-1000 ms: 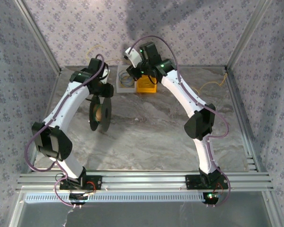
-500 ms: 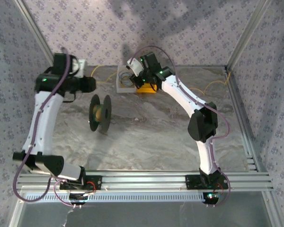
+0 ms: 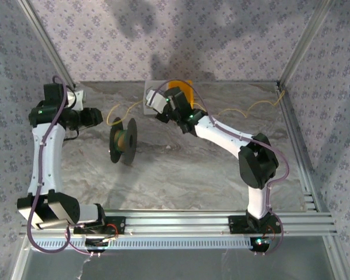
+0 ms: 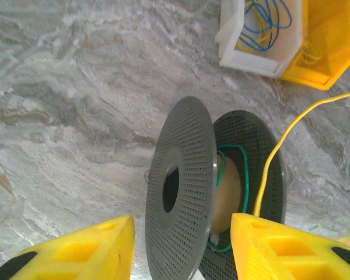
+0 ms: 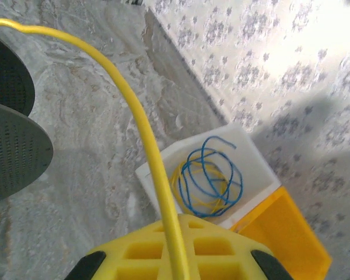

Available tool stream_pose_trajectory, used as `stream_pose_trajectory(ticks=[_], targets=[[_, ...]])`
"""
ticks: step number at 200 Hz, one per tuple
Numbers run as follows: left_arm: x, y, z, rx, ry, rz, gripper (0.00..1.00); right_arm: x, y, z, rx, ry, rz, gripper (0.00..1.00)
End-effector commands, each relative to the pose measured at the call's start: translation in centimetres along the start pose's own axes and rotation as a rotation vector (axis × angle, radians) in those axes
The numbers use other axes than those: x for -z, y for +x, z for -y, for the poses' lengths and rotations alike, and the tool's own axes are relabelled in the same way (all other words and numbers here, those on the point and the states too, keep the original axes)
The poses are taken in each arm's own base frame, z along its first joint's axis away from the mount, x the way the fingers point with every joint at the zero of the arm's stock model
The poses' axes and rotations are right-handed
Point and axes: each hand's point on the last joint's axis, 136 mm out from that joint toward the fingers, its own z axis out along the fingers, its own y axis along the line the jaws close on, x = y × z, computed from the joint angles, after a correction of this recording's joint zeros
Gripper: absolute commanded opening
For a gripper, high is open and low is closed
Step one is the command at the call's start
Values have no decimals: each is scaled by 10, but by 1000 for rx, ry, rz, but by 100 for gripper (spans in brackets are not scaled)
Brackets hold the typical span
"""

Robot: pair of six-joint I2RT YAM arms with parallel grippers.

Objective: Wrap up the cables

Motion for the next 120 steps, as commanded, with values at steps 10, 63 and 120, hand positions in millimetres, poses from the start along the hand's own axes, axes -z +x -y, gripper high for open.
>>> stream_pose_trajectory(ticks=[10,63,120], targets=[[-9,-5,5,12,55,25,47,13,-42,22,154,201,158,0],[-21,0,8,32,101,4,46,3,-41,14,203,242,182,0],[-31,21,28,14,205,-50,46,-10,-31,8,232,250,163,0]])
